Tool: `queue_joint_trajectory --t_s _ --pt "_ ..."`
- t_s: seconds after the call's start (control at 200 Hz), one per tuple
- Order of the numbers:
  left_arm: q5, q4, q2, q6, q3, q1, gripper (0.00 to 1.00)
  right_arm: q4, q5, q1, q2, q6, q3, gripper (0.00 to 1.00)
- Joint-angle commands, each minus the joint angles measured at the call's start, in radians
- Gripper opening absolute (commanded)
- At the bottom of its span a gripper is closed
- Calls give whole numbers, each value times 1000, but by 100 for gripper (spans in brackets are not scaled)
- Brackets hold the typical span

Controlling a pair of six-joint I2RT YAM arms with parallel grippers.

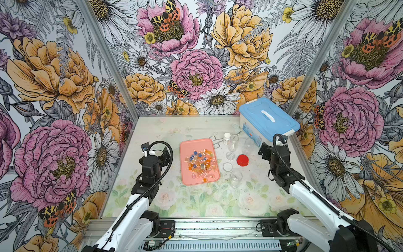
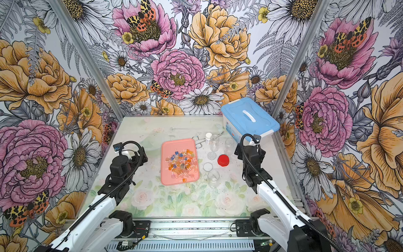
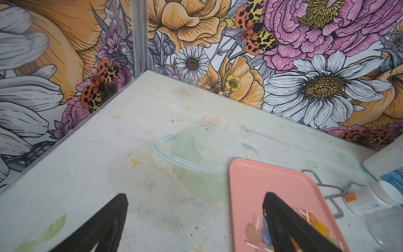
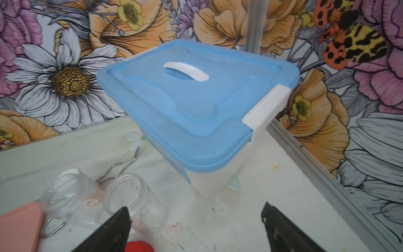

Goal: Pour the candies out of the jar
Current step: Reset both arms

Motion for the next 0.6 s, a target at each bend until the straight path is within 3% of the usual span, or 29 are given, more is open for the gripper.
queue_joint_trajectory --t_s 0.0,0.175,0.32,0.39,0.455,0.595 --pt "-39 76 12 58 -35 34 99 75 -93 -115 29 -3 -41 99" --pt "-20 192 73 92 -72 114 99 288 -108 -198 65 -93 -153 99" --pt "8 357 218 185 -96 132 99 695 -156 -213 183 -178 -287 99" --pt "28 484 321 241 -107 142 99 800 -201 -215 272 -214 -283 99" --pt "107 521 385 268 -77 162 99 795 -289 -215 321 -275 -238 99" --pt "278 831 543 292 -99 193 99 875 -346 -228 459 -286 -211 98"
